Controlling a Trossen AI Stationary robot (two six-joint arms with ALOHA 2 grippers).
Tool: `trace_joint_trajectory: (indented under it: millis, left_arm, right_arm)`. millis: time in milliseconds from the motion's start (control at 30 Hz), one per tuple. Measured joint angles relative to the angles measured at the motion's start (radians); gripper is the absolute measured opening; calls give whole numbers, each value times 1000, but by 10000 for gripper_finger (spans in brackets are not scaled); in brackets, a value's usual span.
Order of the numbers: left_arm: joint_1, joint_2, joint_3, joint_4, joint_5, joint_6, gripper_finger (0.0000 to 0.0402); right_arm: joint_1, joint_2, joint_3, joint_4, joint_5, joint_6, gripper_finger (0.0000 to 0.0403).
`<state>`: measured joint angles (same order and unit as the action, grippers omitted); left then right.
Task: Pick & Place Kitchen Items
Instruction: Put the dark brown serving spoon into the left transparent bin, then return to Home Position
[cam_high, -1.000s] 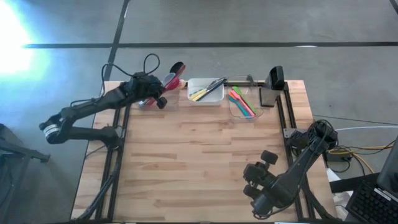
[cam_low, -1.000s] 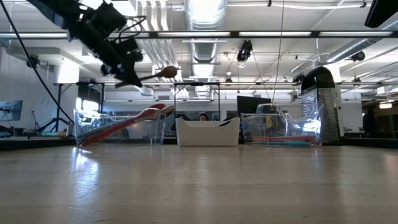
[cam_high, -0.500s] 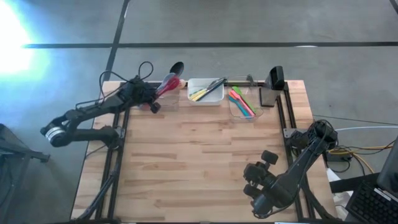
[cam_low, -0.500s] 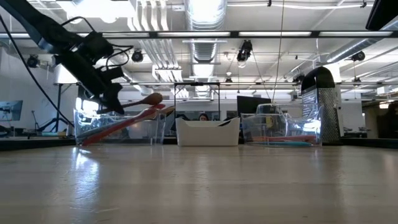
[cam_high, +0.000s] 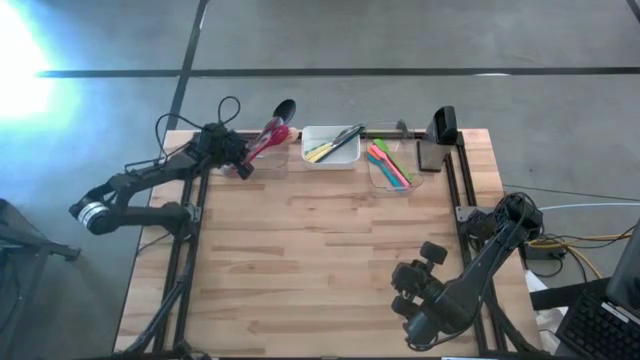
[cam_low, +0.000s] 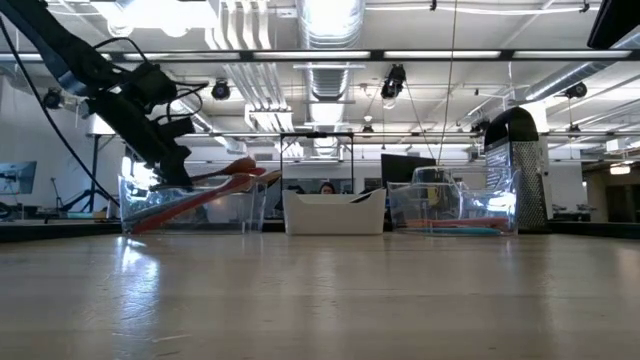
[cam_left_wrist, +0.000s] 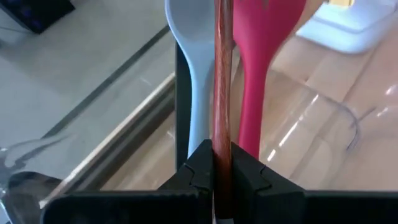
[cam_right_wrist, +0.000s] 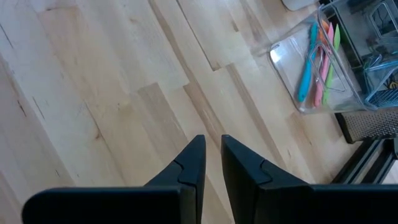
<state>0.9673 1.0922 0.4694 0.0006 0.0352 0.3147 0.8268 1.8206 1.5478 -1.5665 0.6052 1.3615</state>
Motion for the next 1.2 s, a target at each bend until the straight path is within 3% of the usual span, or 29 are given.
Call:
trace_joint_trajectory:
  millis: [400,633,867,1067,1200]
  left_arm:
    - [0,128,3,42,-5,-14,27]
    - [0,131,3,39,-68,-43,112]
    - [0,53,40,-98,-88,-84,161]
    - [-6,-67,85,-150,-68,-125,165]
    - [-27,-165,114,-168,-1,-146,165]
  right_arm:
    - [0,0,0,0,0,-1,44]
    - [0,0,0,0,0,-2,45]
    - [0,0,0,-1,0,-7,44]
    - [-4,0,0,-4,0,-11,40]
    - [-4,0,0,-4,1,-33,33]
